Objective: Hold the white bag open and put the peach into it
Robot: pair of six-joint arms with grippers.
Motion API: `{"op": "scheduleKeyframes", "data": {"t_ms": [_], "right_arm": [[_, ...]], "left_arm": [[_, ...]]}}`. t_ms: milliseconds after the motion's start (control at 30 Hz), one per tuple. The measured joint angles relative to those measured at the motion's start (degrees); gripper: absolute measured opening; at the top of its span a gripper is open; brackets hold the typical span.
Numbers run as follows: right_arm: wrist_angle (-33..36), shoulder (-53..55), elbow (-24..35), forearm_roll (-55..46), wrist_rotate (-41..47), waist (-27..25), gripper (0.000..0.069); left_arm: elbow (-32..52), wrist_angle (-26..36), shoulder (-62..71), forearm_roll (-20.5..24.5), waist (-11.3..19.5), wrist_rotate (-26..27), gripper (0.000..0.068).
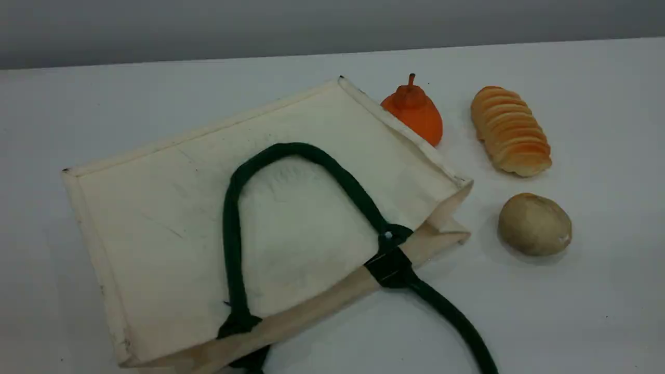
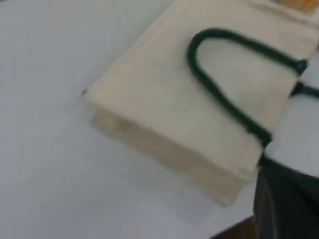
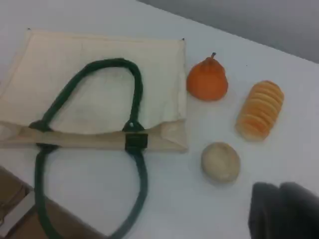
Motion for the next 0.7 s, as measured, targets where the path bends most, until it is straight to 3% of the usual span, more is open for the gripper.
{"op": "scheduleKeyframes", "data": {"t_ms": [267,700], "right_arm": [[0.06,0.0,0.0,0.0,-0.15,0.0,0.0021],[0.11,0.0,0.0,0.0,-0.1,-0.31,0.0035]], "left_arm": [[1.73,-1.31,0.0,7.9,0.0,-9.13,0.001],[1.73,-1.17,0.0,8.98,1.02,-9.24,0.0013]]}}
